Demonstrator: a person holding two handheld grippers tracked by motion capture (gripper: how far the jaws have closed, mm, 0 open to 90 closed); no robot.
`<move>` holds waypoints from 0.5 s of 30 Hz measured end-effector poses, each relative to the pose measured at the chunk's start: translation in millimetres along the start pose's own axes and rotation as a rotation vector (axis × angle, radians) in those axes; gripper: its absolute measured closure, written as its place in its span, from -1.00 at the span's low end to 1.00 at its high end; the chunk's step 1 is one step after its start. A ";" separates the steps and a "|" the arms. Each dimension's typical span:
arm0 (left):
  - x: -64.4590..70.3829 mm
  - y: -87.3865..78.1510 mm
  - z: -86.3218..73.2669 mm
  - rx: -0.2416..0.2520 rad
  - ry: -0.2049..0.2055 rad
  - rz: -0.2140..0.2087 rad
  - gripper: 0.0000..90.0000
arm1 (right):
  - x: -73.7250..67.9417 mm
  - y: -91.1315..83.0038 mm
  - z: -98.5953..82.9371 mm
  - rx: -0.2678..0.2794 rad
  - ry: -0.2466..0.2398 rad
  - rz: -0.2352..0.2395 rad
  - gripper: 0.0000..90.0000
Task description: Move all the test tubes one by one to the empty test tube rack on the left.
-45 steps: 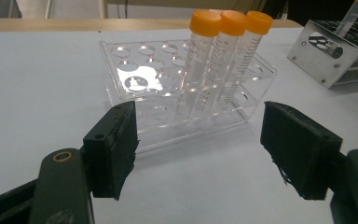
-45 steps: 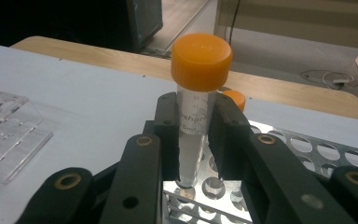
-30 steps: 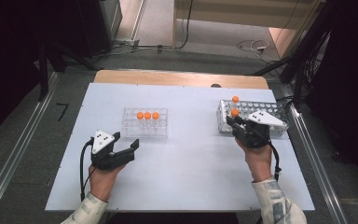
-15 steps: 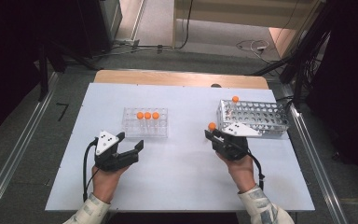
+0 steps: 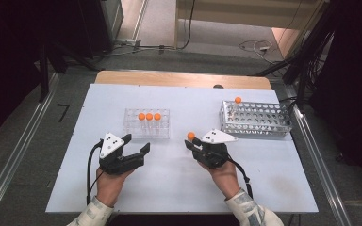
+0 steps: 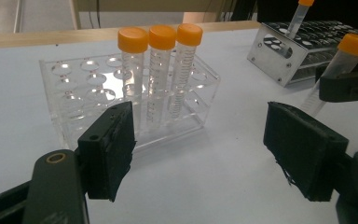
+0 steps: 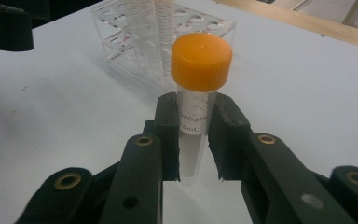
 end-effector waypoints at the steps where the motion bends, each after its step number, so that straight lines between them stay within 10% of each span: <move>1: 0.5 -0.1 0.0 0.000 -0.001 -0.001 -0.44 | -2.0 1.4 0.7 0.002 -0.006 0.005 0.60; 15: 8.0 -3.3 3.8 0.011 -0.009 -0.031 -0.40 | -36.0 18.5 9.9 0.001 -0.042 0.080 0.60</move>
Point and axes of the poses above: each handheld gripper's, and its own axes: y roughly forward along the jaws, z roughly out of its top, x roughly to its right, the point moved 9 cm from there along y, roughly forward along the jaws, and after that the axes turned 10 degrees about -y, right-handed, at the moved point
